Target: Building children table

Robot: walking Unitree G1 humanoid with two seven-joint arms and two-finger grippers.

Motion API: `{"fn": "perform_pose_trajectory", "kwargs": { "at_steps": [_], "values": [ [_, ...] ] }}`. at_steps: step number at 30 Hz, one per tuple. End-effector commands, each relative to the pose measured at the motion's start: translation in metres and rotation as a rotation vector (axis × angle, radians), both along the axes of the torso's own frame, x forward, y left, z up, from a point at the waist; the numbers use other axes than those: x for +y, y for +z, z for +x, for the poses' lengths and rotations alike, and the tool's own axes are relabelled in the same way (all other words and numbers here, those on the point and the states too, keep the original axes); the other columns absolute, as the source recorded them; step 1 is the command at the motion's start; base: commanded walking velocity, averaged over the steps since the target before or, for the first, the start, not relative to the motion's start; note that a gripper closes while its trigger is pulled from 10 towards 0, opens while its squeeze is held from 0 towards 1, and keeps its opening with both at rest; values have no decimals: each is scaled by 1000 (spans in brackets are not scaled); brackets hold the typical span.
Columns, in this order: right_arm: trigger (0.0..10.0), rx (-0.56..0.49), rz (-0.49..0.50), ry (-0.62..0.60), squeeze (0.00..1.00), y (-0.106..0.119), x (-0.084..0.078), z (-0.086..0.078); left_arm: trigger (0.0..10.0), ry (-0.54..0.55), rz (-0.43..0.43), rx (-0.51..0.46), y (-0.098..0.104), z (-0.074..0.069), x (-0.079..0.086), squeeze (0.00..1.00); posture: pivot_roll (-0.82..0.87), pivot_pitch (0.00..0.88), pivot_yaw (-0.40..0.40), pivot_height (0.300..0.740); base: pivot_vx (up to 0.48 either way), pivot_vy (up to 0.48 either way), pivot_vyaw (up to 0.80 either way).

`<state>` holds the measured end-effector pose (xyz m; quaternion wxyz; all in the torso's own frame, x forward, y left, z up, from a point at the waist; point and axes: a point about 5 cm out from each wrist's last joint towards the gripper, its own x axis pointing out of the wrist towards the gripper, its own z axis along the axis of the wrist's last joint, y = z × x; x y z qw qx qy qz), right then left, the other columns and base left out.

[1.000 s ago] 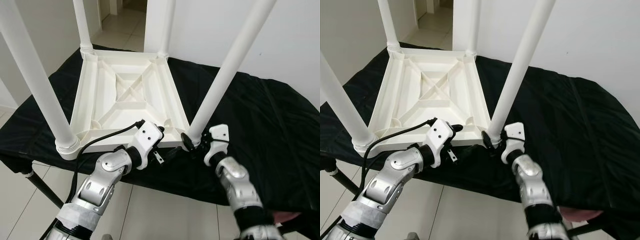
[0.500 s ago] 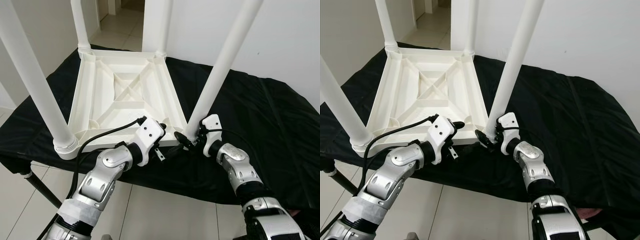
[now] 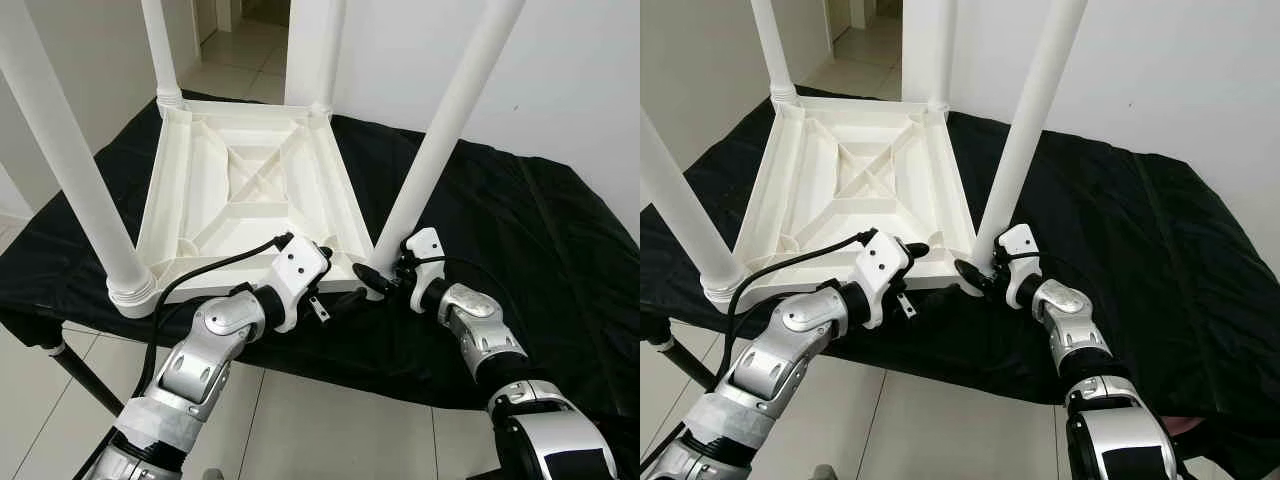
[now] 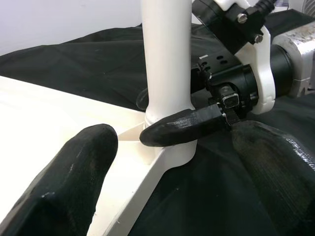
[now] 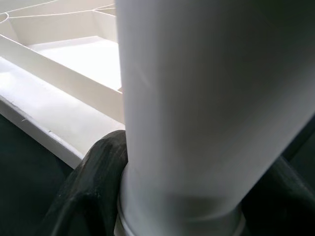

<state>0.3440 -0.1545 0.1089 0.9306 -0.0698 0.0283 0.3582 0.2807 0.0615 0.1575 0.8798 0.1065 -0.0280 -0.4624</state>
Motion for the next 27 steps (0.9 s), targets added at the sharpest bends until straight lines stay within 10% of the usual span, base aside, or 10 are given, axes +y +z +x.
{"fn": "perform_pose_trajectory", "kwargs": {
  "at_steps": [1, 18, 27],
  "values": [
    [10000, 77, -3, -17, 0, -17, -3, -7, 10000, -8, 3, 2, -2, -1, -2, 0, -3, 0, -78, 740, 0, 0, 0],
    [10000, 50, 172, -700, 0, -24, 21, -27, 10000, -35, 2, 15, -4, -2, -6, 0, -41, 0, -72, 740, 0, 0, 0],
    [10000, 39, 192, -724, 0, -20, 40, -34, 10000, -28, 1, 10, -2, -1, -5, 0, -38, 0, -75, 740, 0, 0, 0]
  ]
}}
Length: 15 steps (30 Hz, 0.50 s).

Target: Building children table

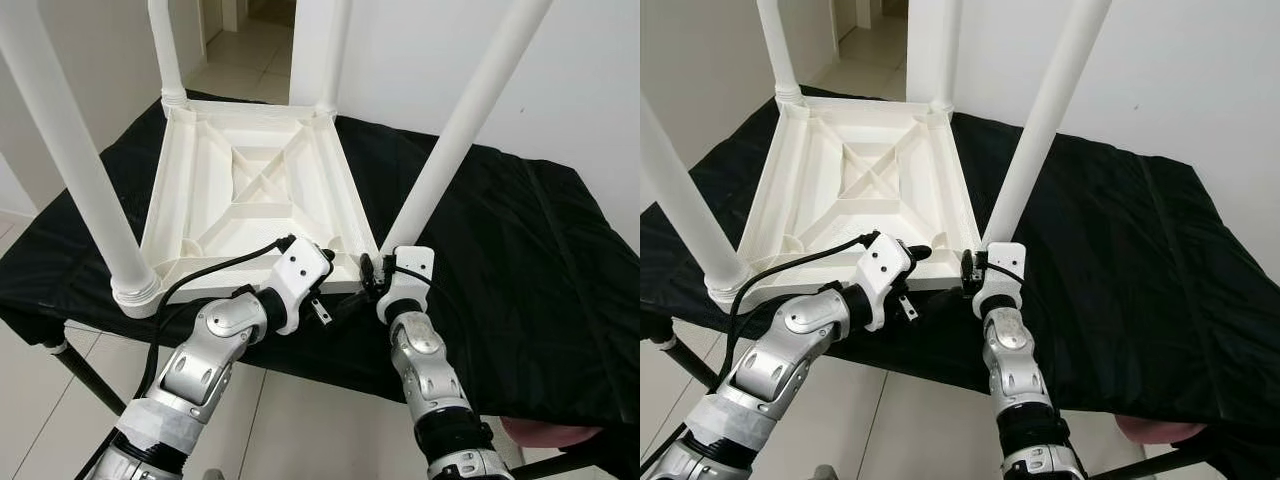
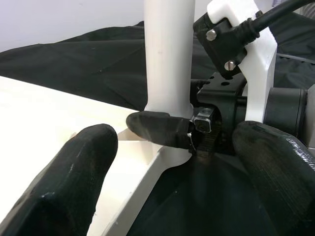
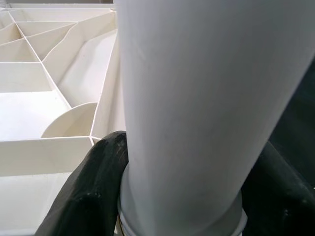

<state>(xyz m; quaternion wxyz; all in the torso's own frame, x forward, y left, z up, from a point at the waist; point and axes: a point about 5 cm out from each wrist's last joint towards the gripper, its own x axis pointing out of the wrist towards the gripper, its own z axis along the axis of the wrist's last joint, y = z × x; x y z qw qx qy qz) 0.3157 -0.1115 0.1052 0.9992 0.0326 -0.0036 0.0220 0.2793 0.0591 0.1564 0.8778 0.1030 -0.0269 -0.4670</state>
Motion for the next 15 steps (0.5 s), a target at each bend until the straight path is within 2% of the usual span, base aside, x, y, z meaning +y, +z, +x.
{"fn": "perform_pose_trajectory", "kwargs": {
  "at_steps": [1, 3, 4, 10, 14, 15],
  "values": [
    [10000, 80, 12, -30, 0, -15, -7, -5, 10000, -19, 5, 5, -2, 0, -3, 0, -40, 0, -77, 740, 0, 0, 0],
    [10000, 76, 9, -18, 0, -14, -9, -4, 10000, -19, 6, 5, -2, 0, -3, 0, -39, 0, -78, 740, 0, 0, 0],
    [10000, 71, 7, -9, 1000, -13, -10, -5, 10000, -18, 6, 5, -2, 1, -2, 0, -39, 0, -78, 740, 0, 0, 0],
    [10000, 31, 12, 45, 1000, -5, -12, -8, 10000, -12, 4, 3, -1, 1, -2, 0, -35, 0, -79, 740, 0, 0, 0],
    [10000, 13, -17, 121, 1000, -3, -20, -8, 10000, -12, 5, 3, -1, 1, -2, 0, -35, 0, -78, 740, 0, 0, 0],
    [10000, 1, -30, 181, 0, -2, -26, -7, 10000, -11, 5, 3, -1, 1, -1, 0, -35, 0, -78, 740, 0, 0, 0]
  ]
}}
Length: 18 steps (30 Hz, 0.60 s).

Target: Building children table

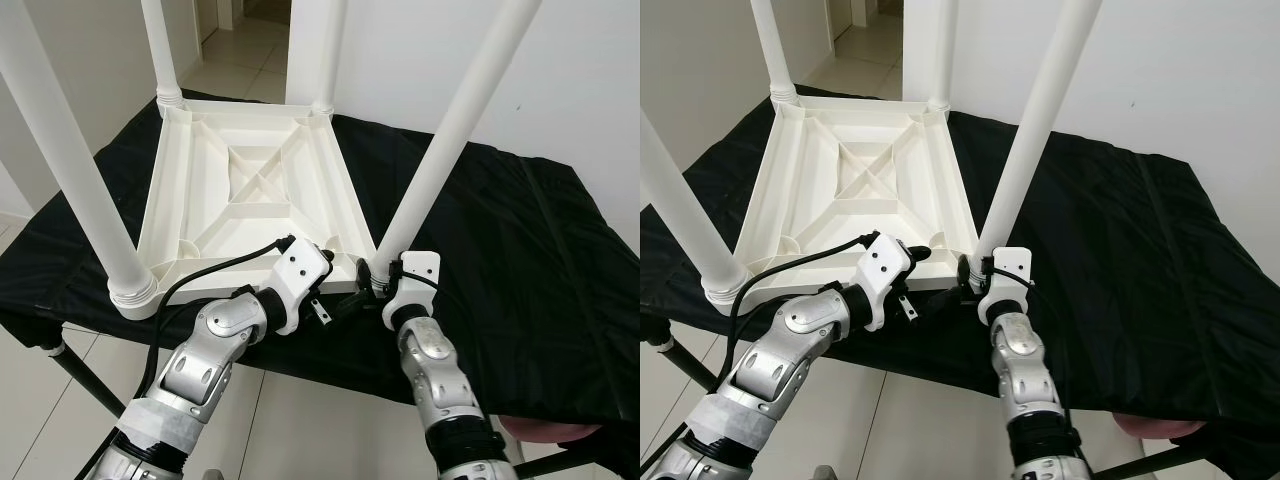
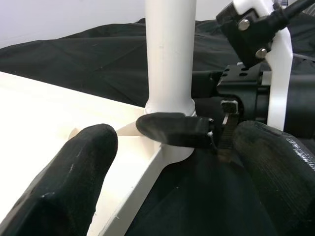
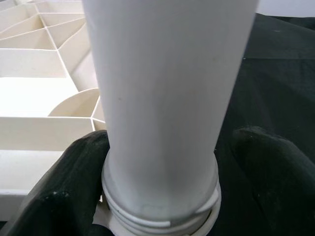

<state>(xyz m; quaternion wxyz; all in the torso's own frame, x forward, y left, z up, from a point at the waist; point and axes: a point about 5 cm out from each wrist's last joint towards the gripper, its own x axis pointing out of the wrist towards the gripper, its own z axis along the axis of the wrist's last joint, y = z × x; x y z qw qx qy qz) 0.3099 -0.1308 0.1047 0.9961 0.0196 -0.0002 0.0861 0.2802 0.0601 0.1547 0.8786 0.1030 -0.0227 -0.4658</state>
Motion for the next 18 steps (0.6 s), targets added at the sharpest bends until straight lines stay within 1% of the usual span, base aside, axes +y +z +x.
{"fn": "perform_pose_trajectory", "kwargs": {
  "at_steps": [1, 2, 3, 5, 9, 11, 12, 14, 16, 17, 18],
  "values": [
    [10000, 0, -3, 53, 0, -2, -6, -1, 10000, -15, 1, -4, 0, 0, -2, 0, -35, 0, -78, 740, 0, 0, 0],
    [10000, -13, -33, 112, 0, 0, -12, 0, 10000, -15, 1, -4, 0, 0, -2, 0, -34, 0, -77, 740, 0, 0, 0],
    [10000, -13, -33, 112, 0, 0, -12, 0, 10000, -15, 1, -4, 0, 0, -2, 0, -34, 0, -77, 740, 0, 0, 0],
    [10000, -32, -70, 250, 0, 5, -21, 5, 10000, -19, 2, -4, 1, 0, -3, 0, -37, 0, -70, 740, 0, 0, 0],
    [10000, -32, -70, 250, 0, 5, -21, 5, 10000, -19, 2, -4, 1, 0, -3, 0, -37, 0, -70, 740, 0, 0, 0],
    [10000, -31, -106, 375, 0, 8, -24, 15, 10000, -25, 3, -7, 2, 1, -3, 0, -33, 0, -66, 740, 0, 0, 0],
    [10000, -31, -106, 375, 0, 8, -24, 15, 10000, -25, 3, -7, 2, 1, -3, 0, -33, 0, -66, 740, 0, 0, 0],
    [10000, -16, -138, 462, 0, 10, -19, 26, 10000, -25, 5, -12, 3, 2, -3, 0, -26, 0, -66, 740, 0, 0, 0],
    [10000, -16, -138, 462, 0, 10, -19, 26, 10000, -25, 5, -12, 3, 2, -3, 0, -26, 0, -66, 740, 0, 0, 0],
    [10000, -11, -151, 488, 0, 11, -16, 29, 10000, -25, 6, -13, 3, 3, -3, 0, -21, 0, -69, 740, 0, 0, 0],
    [10000, -11, -151, 488, 0, 11, -16, 29, 10000, -25, 6, -13, 3, 3, -3, 0, -21, 0, -69, 740, 0, 0, 0]
  ]
}}
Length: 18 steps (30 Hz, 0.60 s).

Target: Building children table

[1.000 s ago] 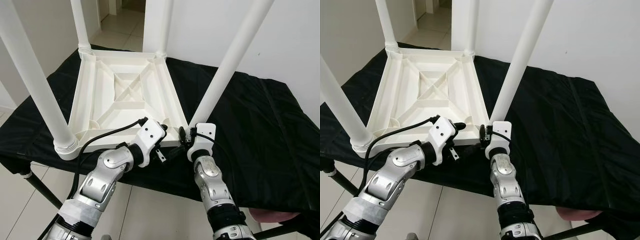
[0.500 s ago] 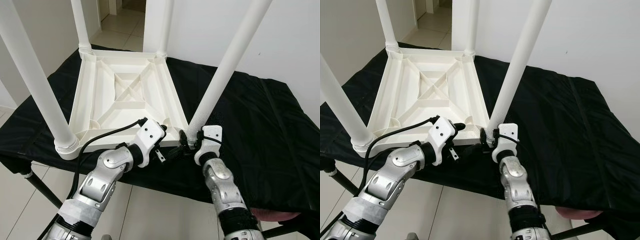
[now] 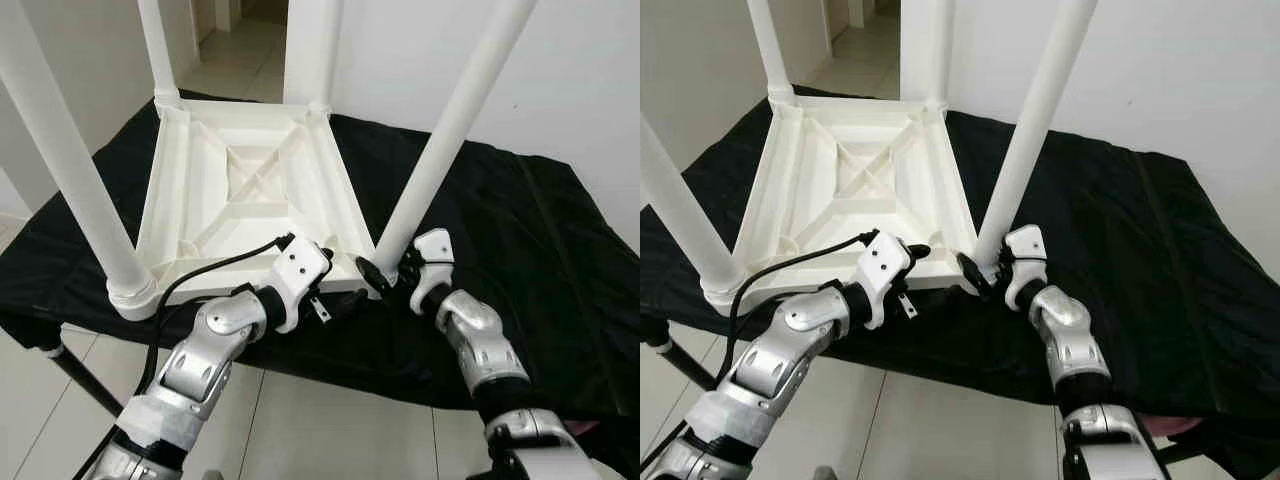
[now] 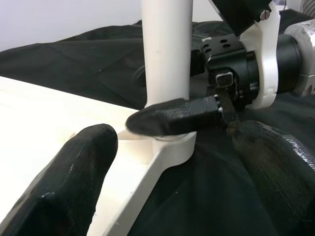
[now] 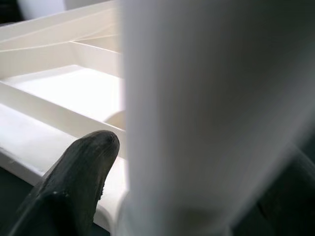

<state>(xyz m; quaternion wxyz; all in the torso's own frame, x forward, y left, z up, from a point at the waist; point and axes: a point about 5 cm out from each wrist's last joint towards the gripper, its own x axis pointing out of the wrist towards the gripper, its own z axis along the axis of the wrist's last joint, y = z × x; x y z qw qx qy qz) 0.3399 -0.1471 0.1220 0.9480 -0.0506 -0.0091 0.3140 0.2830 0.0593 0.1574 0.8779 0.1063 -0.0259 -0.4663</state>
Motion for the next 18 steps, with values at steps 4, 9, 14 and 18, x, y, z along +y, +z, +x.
{"fn": "perform_pose_trajectory", "kwargs": {
  "at_steps": [4, 9, 14, 18],
  "values": [
    [10000, 54, -42, 79, 0, -8, 12, 5, 10000, -19, 2, -9, 1, -1, -2, 0, -5, 0, -77, 740, 0, 0, 0],
    [4118, 87, -44, 103, 0, -13, 16, 5, 10000, -11, -1, -7, 1, -2, -2, 0, 6, 0, -85, 740, 0, 0, 0],
    [0, 124, -44, 119, 0, -23, 16, 1, 10000, -4, 0, -6, 0, -3, 0, 0, 15, 0, -94, 740, 0, 0, 0],
    [0, 152, -15, 110, 0, -35, 11, -7, 10000, 0, -3, -2, -2, -5, 0, 0, 6, 0, -93, 740, 0, 0, 0]
  ]
}}
